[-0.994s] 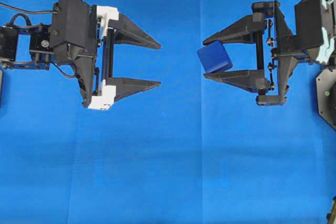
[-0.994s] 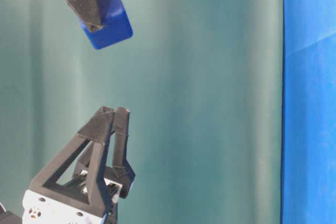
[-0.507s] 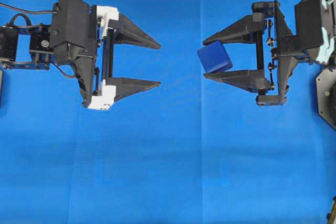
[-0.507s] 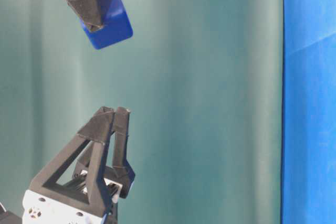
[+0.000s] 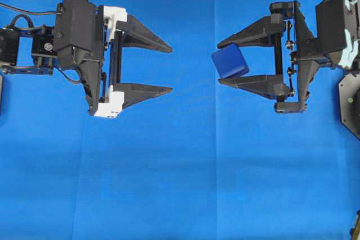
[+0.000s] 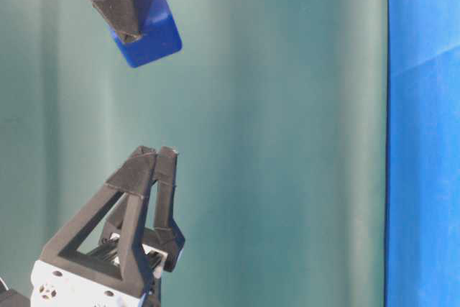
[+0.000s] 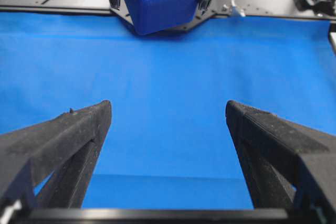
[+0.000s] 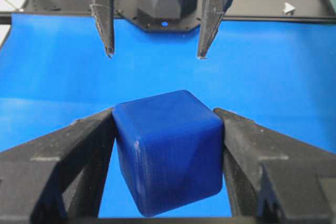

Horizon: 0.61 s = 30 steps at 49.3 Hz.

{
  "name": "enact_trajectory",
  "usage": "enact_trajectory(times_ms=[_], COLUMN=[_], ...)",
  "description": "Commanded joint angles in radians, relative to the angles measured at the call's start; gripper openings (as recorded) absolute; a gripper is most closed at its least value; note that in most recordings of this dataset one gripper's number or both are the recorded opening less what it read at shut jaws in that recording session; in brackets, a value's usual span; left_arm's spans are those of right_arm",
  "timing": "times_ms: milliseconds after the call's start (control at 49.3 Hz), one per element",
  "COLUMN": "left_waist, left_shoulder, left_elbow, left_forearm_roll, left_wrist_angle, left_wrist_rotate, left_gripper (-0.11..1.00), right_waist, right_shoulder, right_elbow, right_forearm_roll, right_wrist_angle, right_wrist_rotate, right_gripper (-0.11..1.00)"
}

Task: Handover the blue block to the right arm after grasping it with the left arm, then place it in the designated position.

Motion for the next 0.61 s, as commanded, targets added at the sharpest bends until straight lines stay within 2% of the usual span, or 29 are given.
enact_trajectory(times_ms=[0,183,588], left_waist=[0.000,0.000,0.000], left_shoulder=[-0.023,-0.023,-0.023], left_elbow=[-0.011,-0.011,-0.011], left_forearm_roll=[-0.002,-0.002,0.000], left_wrist_angle=[-0.009,-0.009,-0.009], left_wrist_rotate=[0.000,0.000,0.000], left_gripper=[0.93,0.93,0.93], right_waist=[0.002,0.002,0.002], right_shoulder=[-0.009,-0.009,-0.009], right_elbow=[-0.011,-0.011,-0.014], right_forearm_roll=[0.002,0.003,0.003], right_wrist_angle=[-0.003,0.023,0.195], right_wrist_rotate=[0.002,0.008,0.057], right_gripper=[0.52,0.52,0.52])
